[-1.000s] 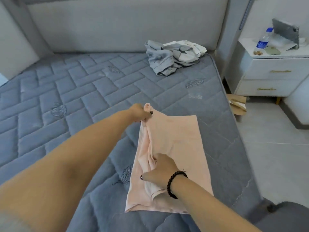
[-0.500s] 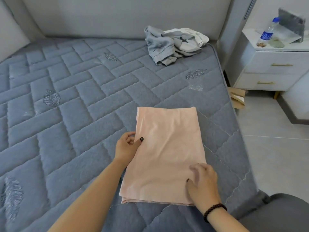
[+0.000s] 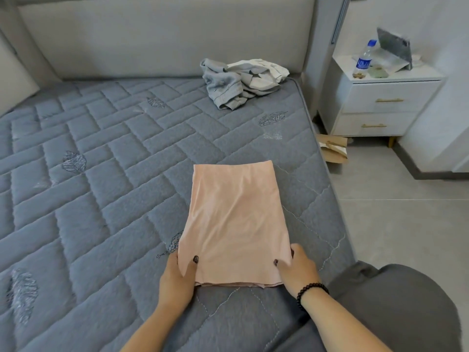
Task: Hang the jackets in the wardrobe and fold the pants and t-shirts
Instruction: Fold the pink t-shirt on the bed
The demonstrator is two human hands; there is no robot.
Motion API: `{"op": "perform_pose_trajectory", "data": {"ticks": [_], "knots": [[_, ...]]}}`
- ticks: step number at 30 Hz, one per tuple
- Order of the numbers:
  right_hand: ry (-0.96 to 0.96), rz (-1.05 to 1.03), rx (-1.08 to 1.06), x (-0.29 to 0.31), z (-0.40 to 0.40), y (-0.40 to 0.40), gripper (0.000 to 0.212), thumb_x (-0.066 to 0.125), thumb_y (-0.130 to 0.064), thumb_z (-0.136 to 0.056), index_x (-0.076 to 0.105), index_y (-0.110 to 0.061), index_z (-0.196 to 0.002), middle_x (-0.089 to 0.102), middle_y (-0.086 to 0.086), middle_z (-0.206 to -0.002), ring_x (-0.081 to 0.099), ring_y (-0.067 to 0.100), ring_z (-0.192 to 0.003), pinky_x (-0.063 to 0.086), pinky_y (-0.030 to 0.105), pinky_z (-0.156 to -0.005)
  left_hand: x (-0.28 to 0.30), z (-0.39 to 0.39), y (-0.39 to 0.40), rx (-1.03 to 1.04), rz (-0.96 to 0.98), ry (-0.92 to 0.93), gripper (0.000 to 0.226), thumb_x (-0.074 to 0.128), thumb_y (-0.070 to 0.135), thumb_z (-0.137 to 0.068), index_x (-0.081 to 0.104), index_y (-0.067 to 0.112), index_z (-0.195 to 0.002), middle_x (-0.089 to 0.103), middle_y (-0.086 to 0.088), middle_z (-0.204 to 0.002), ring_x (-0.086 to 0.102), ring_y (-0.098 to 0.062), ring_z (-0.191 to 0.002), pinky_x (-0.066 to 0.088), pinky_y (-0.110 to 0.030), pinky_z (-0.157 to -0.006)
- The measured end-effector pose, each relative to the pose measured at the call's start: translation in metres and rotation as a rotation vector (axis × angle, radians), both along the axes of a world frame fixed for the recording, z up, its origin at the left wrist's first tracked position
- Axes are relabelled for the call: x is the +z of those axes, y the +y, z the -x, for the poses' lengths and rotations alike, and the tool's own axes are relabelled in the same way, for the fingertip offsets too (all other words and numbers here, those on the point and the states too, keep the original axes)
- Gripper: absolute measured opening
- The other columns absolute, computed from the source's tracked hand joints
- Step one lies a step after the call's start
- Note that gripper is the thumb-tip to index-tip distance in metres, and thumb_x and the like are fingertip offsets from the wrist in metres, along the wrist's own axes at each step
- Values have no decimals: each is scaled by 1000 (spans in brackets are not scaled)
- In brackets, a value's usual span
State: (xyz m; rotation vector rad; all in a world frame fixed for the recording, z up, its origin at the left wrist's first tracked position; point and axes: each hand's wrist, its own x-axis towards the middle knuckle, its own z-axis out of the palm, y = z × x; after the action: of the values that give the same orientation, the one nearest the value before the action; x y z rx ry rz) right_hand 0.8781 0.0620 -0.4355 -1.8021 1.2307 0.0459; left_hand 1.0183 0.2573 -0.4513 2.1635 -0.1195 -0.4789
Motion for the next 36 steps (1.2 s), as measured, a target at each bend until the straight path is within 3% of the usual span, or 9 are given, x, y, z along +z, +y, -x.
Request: {"op": "perform_pose_trajectory", "data": {"ticks": [7,9,13,16,20,23,28,31,36], "knots": [[-217,-118,-87,13,23,-16,77,66,-21,-83,25,-34,-147,54,5,-135,61,27,-99,55,31,-68,30,8,12,6,132,64,67,63,29,-91,30,31,-149,68,-5,-100,66,-23,-81,55,-38,-78],[-323,-160,-104,24,24,-19,69,63,-15,-85,31,-37,-142,63,11,-118,60,19,-70,47,23,-46,39,5,14,41,199,54,77,65,29,-91,19,33,-153,66,-9,-84,64,-21,-76,54,-36,-78],[-497,-181,-168,56,6,-26,16,60,-5,-87,67,-15,-98,67,10,-92,55,13,-45,46,26,-42,60,-18,-1,115,403,118,71,64,27,-92,26,30,-152,66,-9,-116,63,-16,-96,51,-37,-94],[-560,-212,-178,74,-13,-39,5,71,-14,-83,68,-12,-86,67,7,-91,55,10,-44,42,19,-39,71,-45,-26,161,534,218,48,58,16,-94,45,19,-140,72,-1,-89,62,-6,-67,51,-22,-66],[-562,-247,-120,89,-45,-63,35,80,-26,-74,62,-17,-103,70,1,-96,65,16,-58,48,24,-49,76,-96,-58,176,605,312,9,57,8,-88,64,4,-91,47,1,-63,42,-9,-57,34,-22,-54],[-572,-239,-106,86,-78,-91,40,80,-20,-73,58,-20,-106,71,-6,-95,68,12,-79,53,24,-63,81,-140,-88,136,543,299,18,58,5,-87,60,15,-72,50,-1,-65,42,-11,-60,32,-28,-58],[-544,-204,58,63,-121,-130,71,82,-9,-71,47,-22,-132,59,-4,-125,61,5,-97,47,10,-66,57,-184,-124,106,476,309,8,60,9,-91,62,6,-99,60,-2,-72,53,-12,-63,39,-28,-58],[-461,-98,176,32,-125,-135,87,80,-9,-73,32,-32,-142,42,-16,-129,47,9,-115,40,13,-81,24,-171,-127,227,539,344,60,58,11,-94,31,9,-147,64,-5,-106,61,-16,-89,49,-35,-78],[-431,-50,-94,-39,-98,-116,45,78,-22,-77,54,-28,-114,57,-3,-117,56,5,-100,45,16,-83,-20,-92,-109,379,457,41,29,57,32,-96,55,17,-122,62,7,-112,59,-4,-101,45,-24,-86]]}}
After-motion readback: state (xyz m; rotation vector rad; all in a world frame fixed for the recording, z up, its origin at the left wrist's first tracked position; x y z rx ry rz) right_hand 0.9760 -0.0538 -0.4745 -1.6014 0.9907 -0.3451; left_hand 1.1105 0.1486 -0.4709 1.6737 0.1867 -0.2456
